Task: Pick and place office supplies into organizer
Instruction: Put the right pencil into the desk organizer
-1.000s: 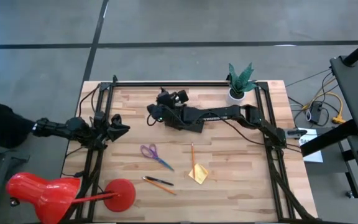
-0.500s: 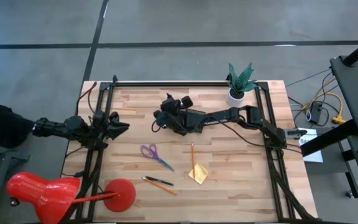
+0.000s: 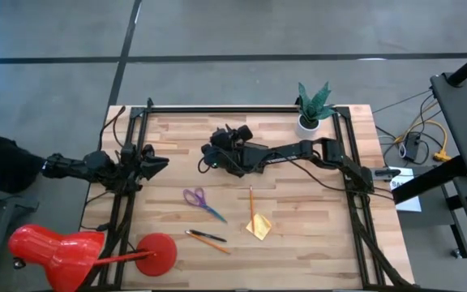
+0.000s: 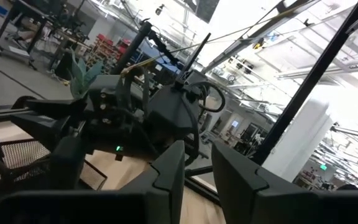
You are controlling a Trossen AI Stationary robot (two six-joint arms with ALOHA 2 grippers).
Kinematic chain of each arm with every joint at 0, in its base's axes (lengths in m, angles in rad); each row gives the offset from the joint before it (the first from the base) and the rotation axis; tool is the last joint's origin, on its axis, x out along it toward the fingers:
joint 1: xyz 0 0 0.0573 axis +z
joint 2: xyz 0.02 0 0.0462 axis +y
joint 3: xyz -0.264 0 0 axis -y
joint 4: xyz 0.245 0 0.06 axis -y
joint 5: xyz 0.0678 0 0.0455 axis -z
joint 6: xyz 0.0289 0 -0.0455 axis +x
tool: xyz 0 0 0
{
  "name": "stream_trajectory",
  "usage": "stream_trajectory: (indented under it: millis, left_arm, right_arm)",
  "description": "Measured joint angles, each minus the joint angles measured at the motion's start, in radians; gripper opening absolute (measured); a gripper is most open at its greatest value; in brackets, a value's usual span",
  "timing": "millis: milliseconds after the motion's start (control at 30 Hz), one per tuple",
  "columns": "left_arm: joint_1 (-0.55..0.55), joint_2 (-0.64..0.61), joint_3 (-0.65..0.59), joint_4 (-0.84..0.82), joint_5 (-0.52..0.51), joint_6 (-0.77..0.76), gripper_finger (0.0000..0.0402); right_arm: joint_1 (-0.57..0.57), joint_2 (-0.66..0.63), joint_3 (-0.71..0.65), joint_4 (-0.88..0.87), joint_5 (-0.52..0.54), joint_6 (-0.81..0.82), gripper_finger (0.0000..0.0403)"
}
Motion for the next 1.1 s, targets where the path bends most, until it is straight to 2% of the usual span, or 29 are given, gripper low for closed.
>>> stream_trajectory:
  millis: [167, 267, 367, 467, 533, 600, 667, 767, 867, 1100]
  left_arm:
    - [0.0, 0.0, 0.003, 0.001, 0.0, 0.0, 0.0066]
    - [0.0, -0.003, 0.003, 0.001, 0.0, 0.0, 0.0066]
    - [0.0, -0.004, 0.003, 0.001, 0.001, 0.0, 0.0066]
    - [0.0, -0.004, 0.003, 0.0, 0.008, -0.001, 0.0066]
    - [0.0, -0.004, 0.002, 0.0, 0.013, -0.002, 0.0066]
    - [0.0, -0.003, 0.0, 0.0, 0.014, -0.002, 0.0066]
    - [0.0, -0.002, -0.002, -0.001, 0.014, -0.002, 0.0066]
    - [0.0, -0.002, -0.002, -0.001, 0.015, -0.002, 0.0066]
    - [0.0, -0.002, -0.002, -0.001, 0.015, -0.002, 0.0066]
    - [0.0, -0.001, -0.002, -0.003, 0.028, -0.001, 0.0066]
  right_arm:
    - [0.035, -0.018, 0.045, -0.005, -0.025, -0.103, 0.0183]
    - [0.06, -0.05, 0.086, -0.119, -0.167, -0.091, 0.0188]
    - [0.06, -0.079, 0.151, -0.425, -0.409, 0.212, 0.0183]
    - [0.041, -0.079, 0.22, -0.864, -0.655, 0.613, 0.0174]
    - [0.041, -0.074, 0.229, -1.083, -0.769, 0.756, 0.0169]
    - [0.062, -0.073, 0.22, -1.228, -0.854, 0.831, 0.0167]
    - [0.084, -0.074, 0.19, -1.256, -0.967, 0.848, 0.0166]
    - [0.11, -0.071, 0.131, -1.167, -1.111, 0.867, 0.0166]
    - [0.137, -0.072, 0.068, -1.05, -1.168, 0.948, 0.0166]
    - [0.21, -0.071, 0.013, -1.019, -1.232, 1.062, 0.0166]
